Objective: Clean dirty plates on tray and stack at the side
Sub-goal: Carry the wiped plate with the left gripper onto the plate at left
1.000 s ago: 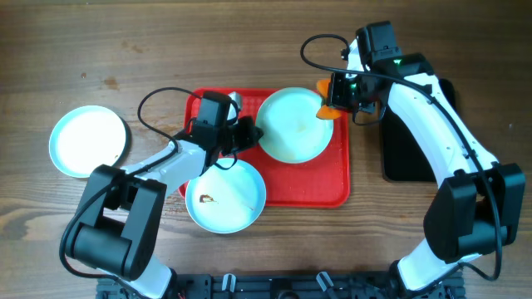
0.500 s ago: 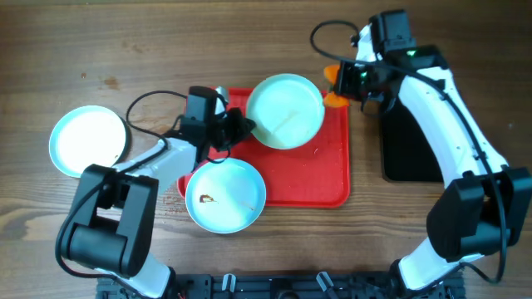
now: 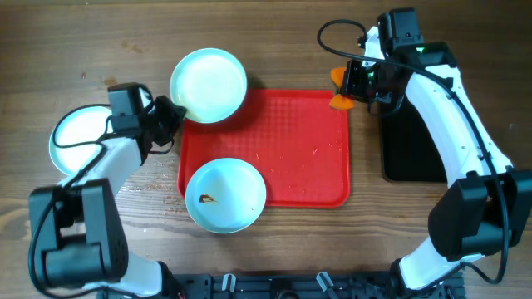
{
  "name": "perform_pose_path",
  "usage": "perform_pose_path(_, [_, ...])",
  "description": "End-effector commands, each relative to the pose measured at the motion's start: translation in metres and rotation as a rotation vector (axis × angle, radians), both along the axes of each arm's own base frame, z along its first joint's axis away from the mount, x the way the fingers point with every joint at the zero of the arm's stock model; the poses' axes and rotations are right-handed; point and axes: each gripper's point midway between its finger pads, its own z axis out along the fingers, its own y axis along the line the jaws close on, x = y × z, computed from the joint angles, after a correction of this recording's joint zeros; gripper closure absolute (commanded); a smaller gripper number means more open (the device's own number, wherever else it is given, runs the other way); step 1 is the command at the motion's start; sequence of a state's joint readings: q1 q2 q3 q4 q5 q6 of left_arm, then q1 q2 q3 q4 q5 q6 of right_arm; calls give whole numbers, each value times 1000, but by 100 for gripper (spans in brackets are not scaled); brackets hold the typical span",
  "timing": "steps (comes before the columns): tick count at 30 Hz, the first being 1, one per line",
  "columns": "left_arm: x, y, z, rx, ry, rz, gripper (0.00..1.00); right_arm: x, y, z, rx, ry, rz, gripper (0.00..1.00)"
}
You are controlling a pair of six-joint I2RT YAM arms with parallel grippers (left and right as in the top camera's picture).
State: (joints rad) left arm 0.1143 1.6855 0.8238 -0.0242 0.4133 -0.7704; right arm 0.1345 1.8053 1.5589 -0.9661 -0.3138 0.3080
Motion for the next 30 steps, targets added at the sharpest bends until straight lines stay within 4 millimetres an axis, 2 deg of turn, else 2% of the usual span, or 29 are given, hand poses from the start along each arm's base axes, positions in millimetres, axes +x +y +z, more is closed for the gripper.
perform_pose_path(1, [-13,41,24,199,-9,87,96,3,4,22,18,-59,23,96])
perform_pose_path(4, [-31,68,44,334,13,197,96,1,4,21,17,-49,24,96])
perform_pose_path(7, [-39,79,64,382,-12,246,96,-1,4,20,15,-42,26,96])
perform_pose_path(9, [-48,94,67,377,7,298,96,-2,4,20,14,-38,27,96])
perform_pose_path(13, [-71,136,58,262,76,408,96,-5,4,19,11,-32,47,96])
perform_pose_path(16, [-92,180,57,235,97,543,96,-6,5,19,15,-26,51,96])
perform_pose_path(20, [-113,216,53,162,110,670,96,-7,6,19,22,-24,55,95])
perform_pose_path(25, [-135,243,34,77,157,762,96,-8,9,20,38,-22,63,96])
perform_pose_path(30, [-140,243,3,26,239,764,96,-9,9,20,38,-18,62,96])
